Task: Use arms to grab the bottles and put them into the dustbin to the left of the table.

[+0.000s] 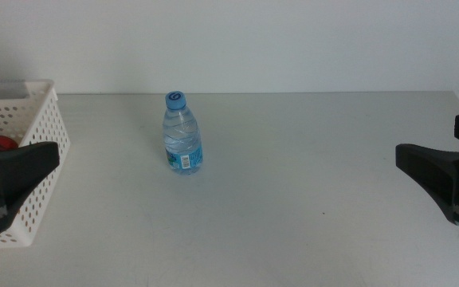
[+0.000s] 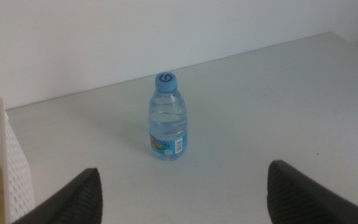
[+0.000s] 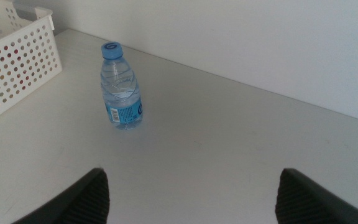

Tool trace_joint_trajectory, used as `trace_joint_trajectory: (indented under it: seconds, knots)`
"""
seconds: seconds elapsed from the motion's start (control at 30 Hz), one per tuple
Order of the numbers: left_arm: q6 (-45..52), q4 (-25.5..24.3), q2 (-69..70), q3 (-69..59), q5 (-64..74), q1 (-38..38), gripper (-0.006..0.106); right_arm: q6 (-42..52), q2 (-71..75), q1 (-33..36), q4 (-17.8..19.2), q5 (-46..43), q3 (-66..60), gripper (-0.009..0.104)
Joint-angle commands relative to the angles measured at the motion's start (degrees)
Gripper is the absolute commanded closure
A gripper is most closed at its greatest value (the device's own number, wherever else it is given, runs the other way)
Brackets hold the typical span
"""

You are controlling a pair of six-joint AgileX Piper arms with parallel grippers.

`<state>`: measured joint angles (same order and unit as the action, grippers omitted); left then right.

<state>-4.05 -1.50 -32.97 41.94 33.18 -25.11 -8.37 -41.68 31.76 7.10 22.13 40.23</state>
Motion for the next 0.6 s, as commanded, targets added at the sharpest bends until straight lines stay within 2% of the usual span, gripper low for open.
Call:
trace_joint_trajectory:
  seconds: [0.0, 0.1, 0.2, 0.4, 0.57]
  knots:
    - [-0.6, -1.0, -0.1, 1.6, -4.2, 0.1, 0.013, 0.7, 0.3, -0.4, 0.4, -3.7, 1.6, 0.024]
    - [-3.6, -4.5, -0.3, 1.6, -8.6, 0.1, 0.013, 0.7, 0.3, -0.4, 0.4, -3.6, 1.6, 0.024]
    - [-10.6, -7.0, -1.9, 1.6, -14.5, 0.1, 0.013, 0.7, 0.3, -0.4, 0.4, -3.6, 1.6, 0.024]
    - [-14.3, -17.2, -9.9, 1.6, -25.0, 0.1, 0.012, 0.7, 0.3, -0.4, 0.4, -3.6, 1.6, 0.024]
    - [-19.4, -17.6, -18.7, 1.6, -32.4, 1.0, 0.012, 0.7, 0.3, -0.4, 0.4, -3.6, 1.6, 0.024]
